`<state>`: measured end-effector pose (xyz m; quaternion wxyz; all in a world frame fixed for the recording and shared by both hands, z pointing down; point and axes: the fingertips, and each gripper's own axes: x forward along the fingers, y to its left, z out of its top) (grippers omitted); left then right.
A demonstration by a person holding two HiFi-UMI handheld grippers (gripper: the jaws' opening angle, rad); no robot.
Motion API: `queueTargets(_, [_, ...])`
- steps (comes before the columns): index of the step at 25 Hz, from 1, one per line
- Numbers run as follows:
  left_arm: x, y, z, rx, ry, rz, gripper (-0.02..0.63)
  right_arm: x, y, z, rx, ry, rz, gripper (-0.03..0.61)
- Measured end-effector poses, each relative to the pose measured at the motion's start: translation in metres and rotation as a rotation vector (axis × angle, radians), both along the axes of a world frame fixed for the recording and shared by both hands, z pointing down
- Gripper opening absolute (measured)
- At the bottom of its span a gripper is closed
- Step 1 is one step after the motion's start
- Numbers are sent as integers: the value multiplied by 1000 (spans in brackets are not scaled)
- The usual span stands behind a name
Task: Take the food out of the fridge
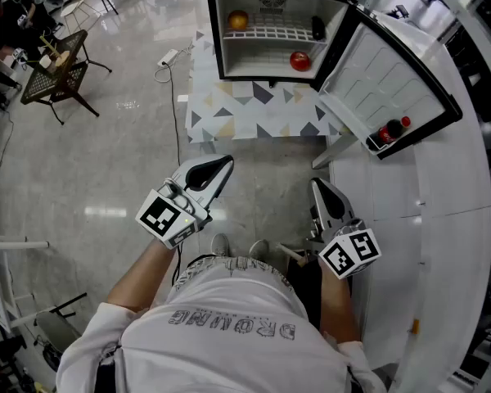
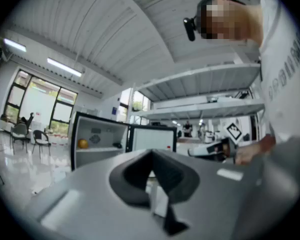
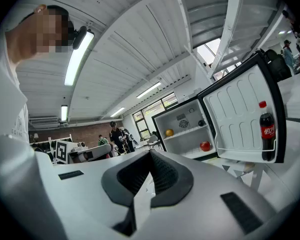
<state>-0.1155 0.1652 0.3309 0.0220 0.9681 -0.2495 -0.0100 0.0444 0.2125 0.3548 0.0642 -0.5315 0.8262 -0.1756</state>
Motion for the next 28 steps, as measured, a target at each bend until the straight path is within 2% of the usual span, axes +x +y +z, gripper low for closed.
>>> queueTargets(16, [14,14,2,-3,5,-16,6,13,6,3,5,9,5,2])
queueTargets(28, [32,38,7,-1,-3,-43,6,38,26,15,-8,-13,-7,2])
